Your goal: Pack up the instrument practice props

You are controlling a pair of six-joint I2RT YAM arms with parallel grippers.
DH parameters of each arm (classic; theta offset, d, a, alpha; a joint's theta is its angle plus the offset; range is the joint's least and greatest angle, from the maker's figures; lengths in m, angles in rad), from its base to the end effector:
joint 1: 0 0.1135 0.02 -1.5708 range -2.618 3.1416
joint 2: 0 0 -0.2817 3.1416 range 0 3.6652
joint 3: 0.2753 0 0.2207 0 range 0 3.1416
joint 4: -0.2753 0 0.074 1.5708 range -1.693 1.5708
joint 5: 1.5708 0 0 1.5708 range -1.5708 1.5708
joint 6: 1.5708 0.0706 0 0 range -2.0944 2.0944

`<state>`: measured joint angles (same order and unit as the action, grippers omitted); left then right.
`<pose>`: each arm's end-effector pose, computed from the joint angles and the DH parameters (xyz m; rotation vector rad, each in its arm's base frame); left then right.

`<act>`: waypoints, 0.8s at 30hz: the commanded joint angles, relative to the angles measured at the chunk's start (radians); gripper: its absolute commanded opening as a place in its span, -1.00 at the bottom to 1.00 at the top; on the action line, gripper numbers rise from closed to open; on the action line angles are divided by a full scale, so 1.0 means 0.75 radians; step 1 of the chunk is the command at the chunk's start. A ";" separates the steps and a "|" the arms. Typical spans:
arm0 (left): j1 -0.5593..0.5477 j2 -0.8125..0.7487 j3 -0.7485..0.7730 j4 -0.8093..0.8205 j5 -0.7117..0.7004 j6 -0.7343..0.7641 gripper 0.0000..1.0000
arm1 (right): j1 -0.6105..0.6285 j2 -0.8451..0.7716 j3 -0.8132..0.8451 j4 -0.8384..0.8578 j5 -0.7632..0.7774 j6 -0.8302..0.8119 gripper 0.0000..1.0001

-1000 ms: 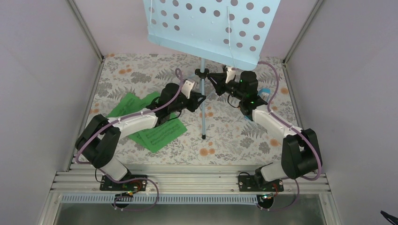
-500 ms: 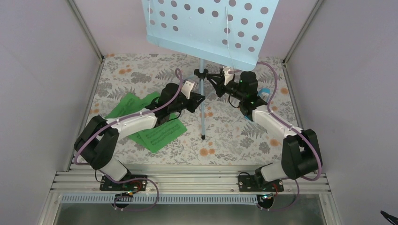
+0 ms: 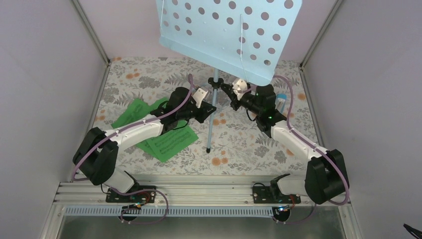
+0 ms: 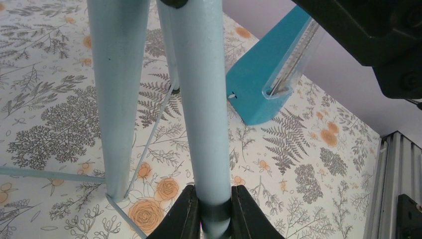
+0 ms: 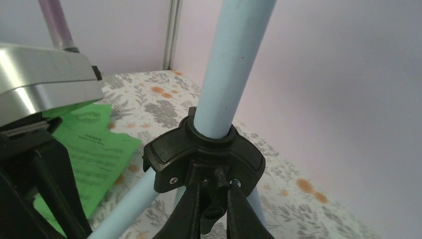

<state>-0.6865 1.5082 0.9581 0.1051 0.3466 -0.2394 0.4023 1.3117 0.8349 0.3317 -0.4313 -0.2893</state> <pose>0.2490 -0.2350 0.2743 0.6925 1.9985 -0.9217 0.2652 0.1449 0.3217 -0.8756 1.4843 0.4530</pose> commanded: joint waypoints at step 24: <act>0.005 -0.078 0.020 -0.079 0.017 0.112 -0.95 | 0.190 -0.184 -0.167 0.203 0.673 -0.518 -0.34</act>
<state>-0.6815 1.4986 0.9779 0.0429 0.3519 -0.2111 0.5640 1.2568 0.7162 0.4679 0.0319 -0.7784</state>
